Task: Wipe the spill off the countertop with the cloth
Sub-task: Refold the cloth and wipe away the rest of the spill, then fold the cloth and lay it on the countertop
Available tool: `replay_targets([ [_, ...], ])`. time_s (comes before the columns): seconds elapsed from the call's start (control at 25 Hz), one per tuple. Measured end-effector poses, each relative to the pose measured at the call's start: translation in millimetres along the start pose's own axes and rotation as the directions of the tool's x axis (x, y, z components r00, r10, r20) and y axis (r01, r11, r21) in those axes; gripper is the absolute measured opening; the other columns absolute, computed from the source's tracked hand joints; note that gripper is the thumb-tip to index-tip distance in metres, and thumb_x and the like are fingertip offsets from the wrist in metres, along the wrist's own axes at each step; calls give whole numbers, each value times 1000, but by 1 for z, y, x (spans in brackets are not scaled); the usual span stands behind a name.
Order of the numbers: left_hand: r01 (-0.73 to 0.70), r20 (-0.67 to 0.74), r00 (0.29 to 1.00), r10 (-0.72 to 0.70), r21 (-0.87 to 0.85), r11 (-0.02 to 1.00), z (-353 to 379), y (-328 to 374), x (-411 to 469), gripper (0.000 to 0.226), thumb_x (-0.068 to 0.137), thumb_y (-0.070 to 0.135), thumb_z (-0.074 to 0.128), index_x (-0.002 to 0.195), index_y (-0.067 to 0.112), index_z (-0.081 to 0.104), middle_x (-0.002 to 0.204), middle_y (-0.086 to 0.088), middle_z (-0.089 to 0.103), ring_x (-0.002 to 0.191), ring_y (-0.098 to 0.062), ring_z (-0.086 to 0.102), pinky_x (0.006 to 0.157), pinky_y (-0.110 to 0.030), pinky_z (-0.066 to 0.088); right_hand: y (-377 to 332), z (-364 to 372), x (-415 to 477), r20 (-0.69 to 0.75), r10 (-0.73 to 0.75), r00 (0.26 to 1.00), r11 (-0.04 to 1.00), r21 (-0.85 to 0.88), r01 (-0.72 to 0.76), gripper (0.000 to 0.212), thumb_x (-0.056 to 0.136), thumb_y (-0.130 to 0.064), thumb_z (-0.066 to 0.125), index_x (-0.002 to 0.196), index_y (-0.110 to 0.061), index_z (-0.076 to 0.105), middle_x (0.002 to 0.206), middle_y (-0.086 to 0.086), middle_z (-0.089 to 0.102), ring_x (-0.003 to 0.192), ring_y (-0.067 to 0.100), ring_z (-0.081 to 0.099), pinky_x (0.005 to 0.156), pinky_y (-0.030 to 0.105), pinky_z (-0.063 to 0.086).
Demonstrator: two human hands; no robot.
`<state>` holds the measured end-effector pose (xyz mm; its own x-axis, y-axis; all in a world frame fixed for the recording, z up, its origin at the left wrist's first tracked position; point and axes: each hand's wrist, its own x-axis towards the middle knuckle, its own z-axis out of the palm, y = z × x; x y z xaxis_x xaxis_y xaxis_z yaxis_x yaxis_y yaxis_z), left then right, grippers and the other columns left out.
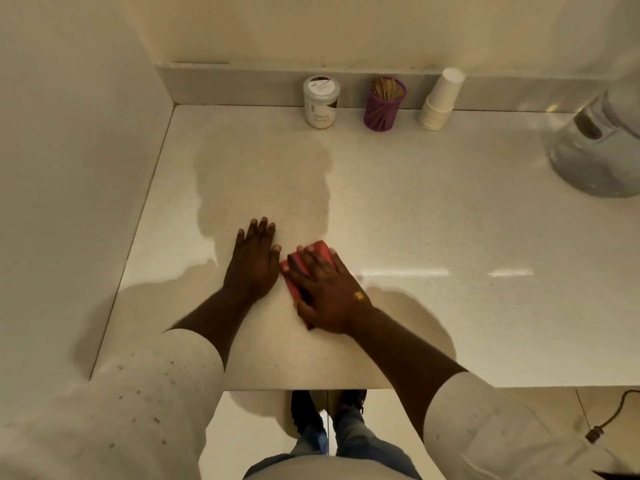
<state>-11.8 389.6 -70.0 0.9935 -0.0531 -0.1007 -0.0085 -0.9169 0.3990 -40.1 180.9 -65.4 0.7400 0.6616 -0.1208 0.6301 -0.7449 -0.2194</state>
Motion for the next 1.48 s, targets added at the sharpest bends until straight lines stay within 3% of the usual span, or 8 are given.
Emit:
replay_targets([
  [0.4, -305, 2, 952, 307, 123, 944, 15, 48, -31, 54, 100, 46, 35, 140, 16, 56, 158, -9, 41, 153, -25, 24, 125, -51, 6, 36, -12, -80, 34, -85, 996, 996, -11, 86, 70, 97, -50, 47, 161, -42, 19, 172, 2, 5, 158, 20, -10, 125, 59, -4],
  [0.52, -381, -15, 923, 385, 111, 918, 19, 67, -27, 46, 99, 39, 43, 135, 16, 61, 152, -10, 50, 149, -26, 34, 123, -56, 14, 40, -18, -96, -26, -60, 998, 998, -14, 59, 65, 91, -39, 53, 154, -44, 38, 171, -2, 14, 159, 23, -4, 125, 57, -7],
  [0.68, -441, 2, 897, 442, 61, 895, 18, 95, -19, 54, 98, 41, 31, 137, 18, 60, 150, -6, 53, 146, -25, 39, 123, -54, 10, 47, -22, -119, -241, 131, 962, 987, 123, -103, 39, 86, -35, 56, 122, -31, 71, 152, 3, 53, 146, 27, 40, 122, 55, 21],
  [0.8, -461, 109, 885, 453, 63, 885, 16, 113, -13, 49, 99, 32, 38, 145, 19, 51, 149, -3, 54, 147, -24, 36, 124, -54, 4, 51, -33, -129, -335, 428, 839, 903, 126, -411, 50, 91, -44, 34, 114, -24, 73, 117, 2, 74, 110, 30, 67, 94, 43, 43],
  [0.92, -468, 210, 876, 435, 145, 872, 11, 129, -7, 51, 98, 22, 47, 149, 20, 44, 137, -6, 61, 142, -24, 40, 124, -56, 5, 50, -45, -130, -194, 560, 806, 826, 54, -561, 57, 90, -45, 29, 125, -25, 69, 115, 2, 75, 108, 30, 67, 91, 39, 38],
  [1.04, -486, 267, 867, 421, 262, 834, 5, 136, -3, 53, 97, 24, 49, 149, 19, 43, 136, -8, 59, 136, -27, 43, 123, -58, 8, 47, -52, -125, -92, 644, 759, 763, 143, -630, 48, 94, -37, 45, 138, -26, 61, 124, 1, 71, 116, 26, 63, 98, 36, 33],
  [1.24, -451, 299, 882, 364, 318, 834, 2, 139, -2, 36, 97, 28, 49, 130, 17, 59, 127, -9, 57, 129, -28, 46, 122, -57, 8, 44, -60, -119, -93, 681, 727, 728, 193, -657, 22, 93, -27, 57, 105, -20, 74, 106, 4, 70, 100, 28, 68, 94, 33, 41],
  [1.48, -425, 262, 894, 365, 233, 875, -2, 137, -4, 20, 95, 24, 49, 112, 19, 59, 101, -2, 69, 113, -23, 58, 122, -52, 11, 39, -59, -123, -62, 723, 688, 663, 341, -666, 18, 93, -17, 58, 108, -12, 68, 106, 10, 73, 97, 32, 69, 86, 33, 51],
])
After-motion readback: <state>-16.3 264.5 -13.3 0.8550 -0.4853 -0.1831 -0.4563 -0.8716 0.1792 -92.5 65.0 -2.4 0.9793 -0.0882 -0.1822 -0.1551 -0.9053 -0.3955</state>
